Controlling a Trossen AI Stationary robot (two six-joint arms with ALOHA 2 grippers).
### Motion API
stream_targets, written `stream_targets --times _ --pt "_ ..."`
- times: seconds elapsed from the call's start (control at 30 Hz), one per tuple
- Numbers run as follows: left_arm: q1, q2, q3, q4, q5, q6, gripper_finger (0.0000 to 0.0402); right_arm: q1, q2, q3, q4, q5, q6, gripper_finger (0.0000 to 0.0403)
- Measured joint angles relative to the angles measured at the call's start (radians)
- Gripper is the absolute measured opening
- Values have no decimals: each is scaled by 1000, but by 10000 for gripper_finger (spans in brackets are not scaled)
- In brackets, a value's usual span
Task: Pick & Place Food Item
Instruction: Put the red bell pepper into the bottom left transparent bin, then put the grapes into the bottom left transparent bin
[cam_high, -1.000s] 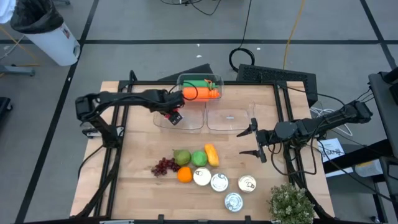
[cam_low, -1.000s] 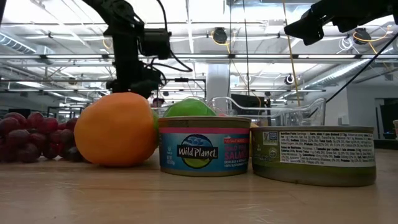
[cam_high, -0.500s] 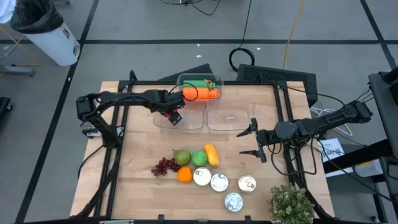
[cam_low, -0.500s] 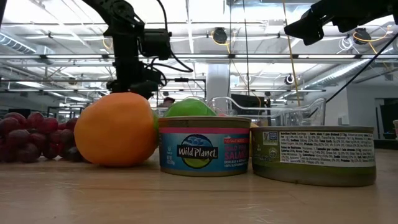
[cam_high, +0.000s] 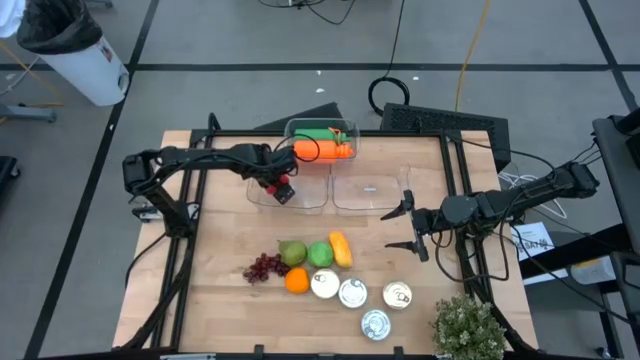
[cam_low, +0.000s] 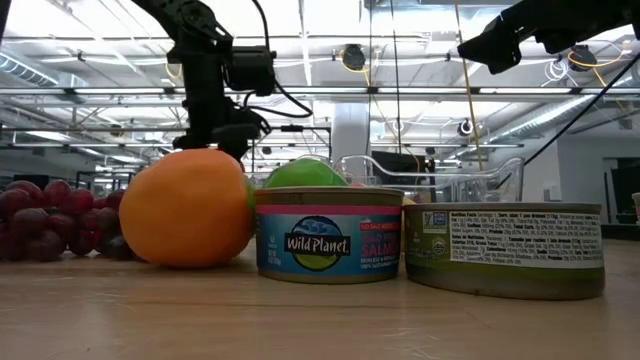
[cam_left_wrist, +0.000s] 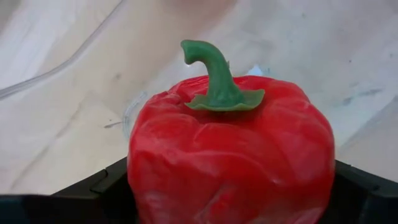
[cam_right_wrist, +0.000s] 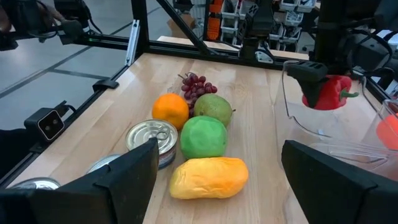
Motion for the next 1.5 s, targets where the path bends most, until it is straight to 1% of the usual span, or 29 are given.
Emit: stream_targets --times 0.37,0.47,0.6,0.73,0.87,0.93,1.03,1.1,1.2,1.3,1.4,1.5 --pt "-14 0 0 -20 6 14 349 0 0 0 0 0 -2 320" --pt "-14 0 0 -33 3 -10 349 0 0 0 0 0 -2 320" --pt "-14 0 0 -36 -52 -52 351 0 0 0 0 0 -2 320" --pt "-14 0 0 -34 -129 -64 364 0 0 0 0 0 -2 320" --pt "-13 0 0 -33 -146 -58 385 0 0 0 -1 0 -2 320" --pt "-13 0 0 -32 -125 -29 393 0 0 0 -1 0 -2 320" --pt "-13 0 7 -42 -63 10 396 0 0 0 -6 0 -2 320" --pt "-13 0 42 -120 10 35 397 0 0 0 -11 0 -2 320" --pt "-26 0 94 -254 102 -30 397 0 0 0 -15 0 -2 320" --pt "-75 -24 149 -329 116 -69 397 0 0 0 -15 0 -2 320" --pt "-145 -69 190 -347 101 -91 397 0 0 0 -16 0 -2 320" --pt "-234 -118 204 -352 82 -173 397 0 0 0 -16 0 0 320"
